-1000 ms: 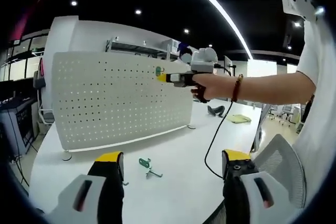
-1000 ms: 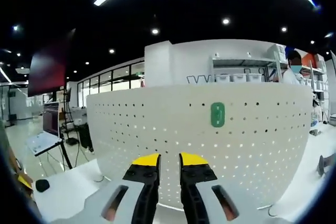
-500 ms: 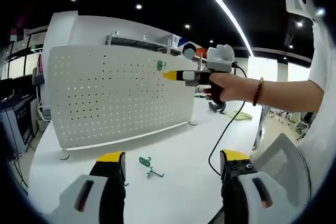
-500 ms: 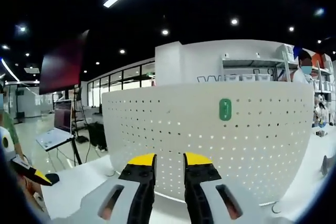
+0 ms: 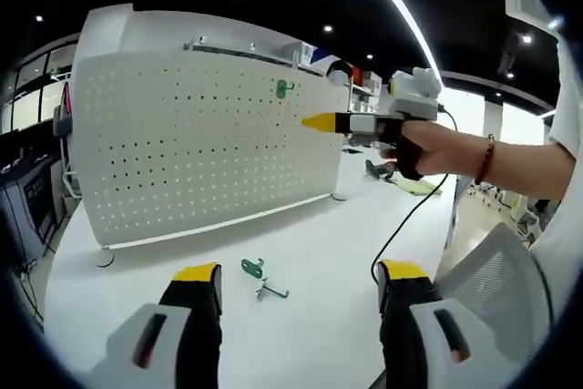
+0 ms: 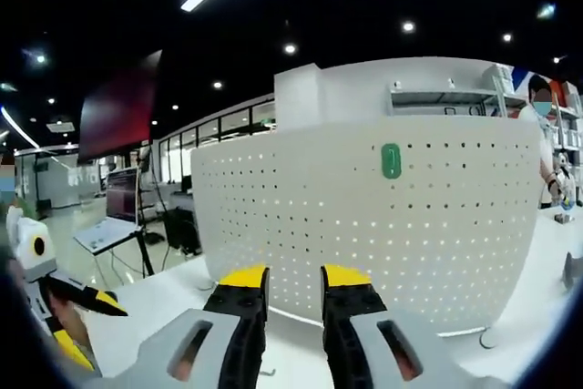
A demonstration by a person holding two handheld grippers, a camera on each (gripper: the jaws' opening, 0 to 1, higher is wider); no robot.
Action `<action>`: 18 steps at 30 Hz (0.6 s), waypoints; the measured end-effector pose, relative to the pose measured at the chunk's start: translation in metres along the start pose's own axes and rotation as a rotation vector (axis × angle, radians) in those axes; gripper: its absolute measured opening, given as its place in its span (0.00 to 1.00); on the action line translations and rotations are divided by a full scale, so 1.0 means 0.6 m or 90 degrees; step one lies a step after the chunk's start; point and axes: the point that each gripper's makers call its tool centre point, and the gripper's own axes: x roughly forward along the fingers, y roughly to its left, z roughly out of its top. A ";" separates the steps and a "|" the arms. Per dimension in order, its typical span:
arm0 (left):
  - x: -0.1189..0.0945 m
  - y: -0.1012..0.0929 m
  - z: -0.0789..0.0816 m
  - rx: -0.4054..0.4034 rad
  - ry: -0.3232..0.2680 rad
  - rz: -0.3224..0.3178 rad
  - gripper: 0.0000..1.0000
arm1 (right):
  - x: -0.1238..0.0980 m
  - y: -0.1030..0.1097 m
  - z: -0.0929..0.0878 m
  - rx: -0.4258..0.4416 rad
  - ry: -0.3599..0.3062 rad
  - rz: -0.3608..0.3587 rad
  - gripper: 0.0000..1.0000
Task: Insert the hook assembly into the mounting plate slot until the hook locks in place.
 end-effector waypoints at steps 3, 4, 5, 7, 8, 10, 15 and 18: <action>0.007 -0.001 -0.009 0.001 0.015 -0.006 0.70 | -0.006 0.005 -0.010 -0.001 0.007 0.004 0.22; 0.009 -0.001 -0.011 0.002 0.018 -0.007 0.69 | -0.007 0.007 -0.014 0.002 0.012 0.008 0.22; 0.011 0.000 -0.014 0.003 0.022 -0.008 0.69 | -0.009 0.009 -0.017 0.005 0.014 0.012 0.22; 0.015 0.001 -0.018 0.003 0.029 -0.007 0.68 | -0.013 0.012 -0.022 0.003 0.016 0.015 0.22; 0.017 0.000 -0.020 0.007 0.031 -0.010 0.68 | -0.016 0.012 -0.024 0.006 0.018 0.015 0.22; 0.022 -0.002 -0.026 0.013 0.040 -0.014 0.66 | -0.022 0.010 -0.030 0.015 0.019 0.004 0.21; 0.036 0.000 -0.042 0.025 0.066 -0.016 0.63 | -0.033 0.016 -0.042 0.023 0.028 0.011 0.21; 0.045 0.001 -0.050 0.019 0.076 -0.024 0.62 | -0.040 0.016 -0.046 0.038 0.025 0.002 0.21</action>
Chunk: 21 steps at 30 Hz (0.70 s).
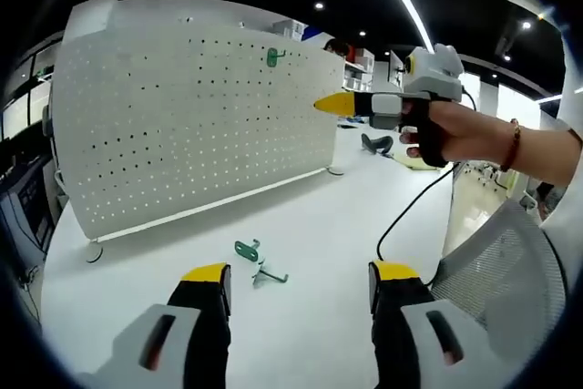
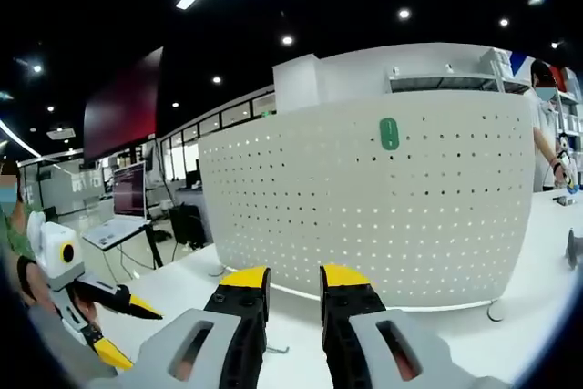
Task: Insert the hook assembly into the mounting plate slot until the hook locks in place.
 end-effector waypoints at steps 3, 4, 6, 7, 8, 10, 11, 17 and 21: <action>0.007 0.003 -0.002 -0.006 0.001 -0.004 0.63 | -0.005 0.002 -0.006 -0.003 0.002 -0.003 0.21; 0.010 0.004 -0.003 -0.003 0.004 -0.004 0.63 | -0.008 0.002 -0.009 0.001 0.004 -0.003 0.21; 0.014 0.007 -0.006 0.000 0.008 -0.004 0.62 | -0.011 0.002 -0.012 0.007 0.006 -0.004 0.21; 0.016 0.009 -0.007 0.002 0.010 -0.004 0.61 | -0.013 0.003 -0.015 0.010 0.006 -0.004 0.21; 0.020 0.013 -0.009 0.002 0.012 -0.003 0.61 | -0.014 0.003 -0.016 0.012 0.007 -0.005 0.21; 0.024 0.018 -0.013 -0.011 0.016 -0.003 0.59 | -0.018 0.006 -0.022 0.009 0.010 -0.008 0.21; 0.026 0.019 -0.014 -0.019 0.015 -0.004 0.59 | -0.019 0.008 -0.025 0.013 0.013 -0.008 0.21; 0.042 0.028 -0.026 -0.020 0.033 -0.004 0.52 | -0.030 0.012 -0.046 0.028 0.024 -0.016 0.21; 0.050 0.039 -0.041 0.004 0.064 0.007 0.47 | -0.038 0.008 -0.053 0.022 0.030 -0.034 0.18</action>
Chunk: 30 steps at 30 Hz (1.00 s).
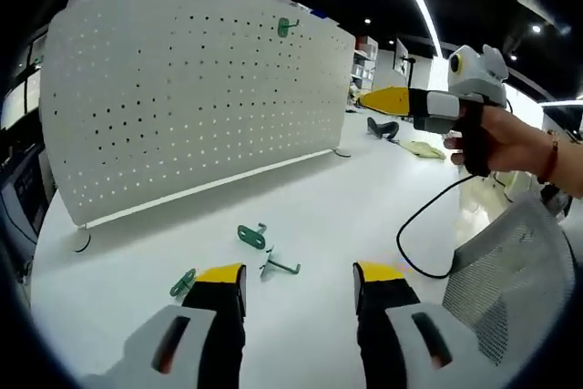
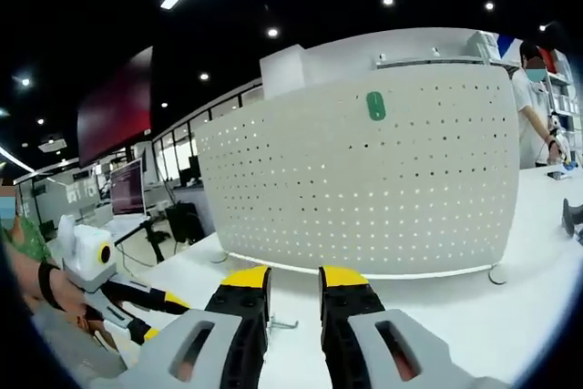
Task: Insert the hook assembly into the mounting plate slot until the hook locks in place.
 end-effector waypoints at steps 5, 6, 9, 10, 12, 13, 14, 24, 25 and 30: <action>0.010 0.010 -0.009 -0.015 0.009 0.007 0.43 | -0.005 -0.002 -0.011 0.011 0.008 -0.005 0.18; 0.014 0.011 -0.011 -0.015 0.010 0.004 0.43 | -0.007 -0.003 -0.012 0.012 0.010 -0.005 0.18; 0.023 0.015 -0.016 -0.028 0.019 0.003 0.42 | -0.009 -0.004 -0.015 0.021 0.012 -0.008 0.19; 0.026 0.016 -0.019 -0.022 0.023 0.003 0.41 | -0.010 -0.005 -0.017 0.019 0.016 -0.010 0.19; 0.033 0.018 -0.022 -0.017 0.032 0.004 0.40 | -0.012 -0.006 -0.021 0.024 0.018 -0.011 0.19; 0.036 0.018 -0.021 -0.019 0.031 0.002 0.40 | -0.014 -0.007 -0.025 0.028 0.020 -0.014 0.19; 0.038 0.017 -0.017 -0.020 0.024 -0.001 0.38 | -0.016 -0.007 -0.029 0.028 0.024 -0.016 0.19; 0.068 0.035 -0.046 0.074 0.083 0.015 0.30 | -0.026 -0.008 -0.049 0.044 0.044 -0.021 0.19; 0.070 0.036 -0.047 0.072 0.084 0.014 0.30 | -0.027 -0.007 -0.051 0.046 0.048 -0.020 0.19; 0.080 0.046 -0.048 0.085 0.091 0.019 0.26 | -0.028 -0.004 -0.059 0.048 0.057 -0.017 0.18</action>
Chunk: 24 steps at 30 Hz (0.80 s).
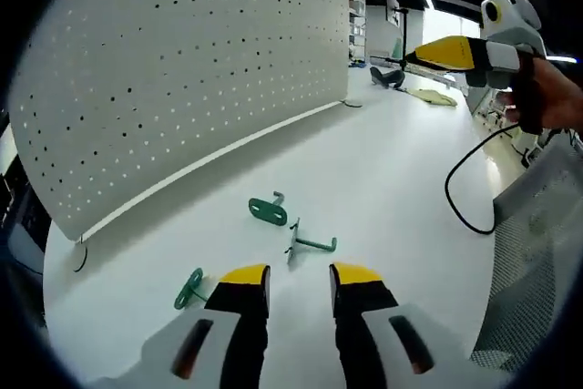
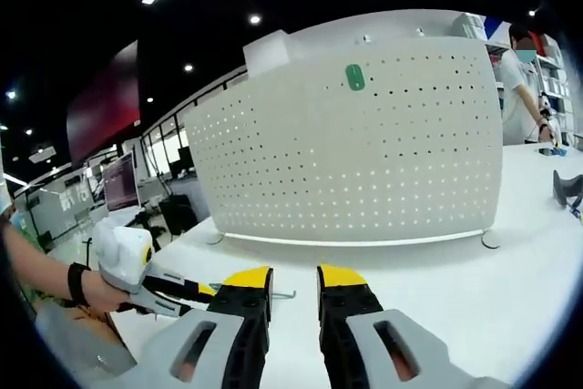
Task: Insert the hook assembly into the mounting plate slot until the hook locks in place.
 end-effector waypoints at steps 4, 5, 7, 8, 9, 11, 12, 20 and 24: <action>0.009 0.006 0.001 0.012 0.002 0.009 0.21 | 0.000 0.002 -0.005 0.002 0.005 0.001 0.18; 0.013 0.006 0.000 0.018 0.006 0.007 0.21 | 0.000 0.003 -0.007 0.002 0.006 0.001 0.18; 0.017 0.007 -0.001 0.028 0.012 0.009 0.20 | 0.000 0.005 -0.009 0.003 0.009 0.002 0.18; 0.020 0.009 -0.001 0.033 0.016 0.013 0.19 | 0.000 0.005 -0.010 0.003 0.011 0.002 0.18; 0.021 0.010 -0.001 0.034 0.017 0.016 0.18 | -0.001 0.006 -0.011 0.003 0.012 0.002 0.18; 0.025 0.010 -0.001 0.039 0.018 0.015 0.17 | -0.001 0.005 -0.013 0.003 0.012 -0.001 0.18; 0.027 0.010 -0.002 0.046 0.022 0.015 0.16 | -0.002 0.003 -0.015 0.009 0.014 -0.004 0.18; 0.038 0.014 -0.011 0.064 0.039 0.012 0.14 | -0.008 -0.006 -0.016 0.013 0.014 -0.015 0.18; 0.044 0.014 -0.006 0.075 0.036 0.011 0.13 | -0.010 -0.008 -0.022 0.021 0.018 -0.017 0.17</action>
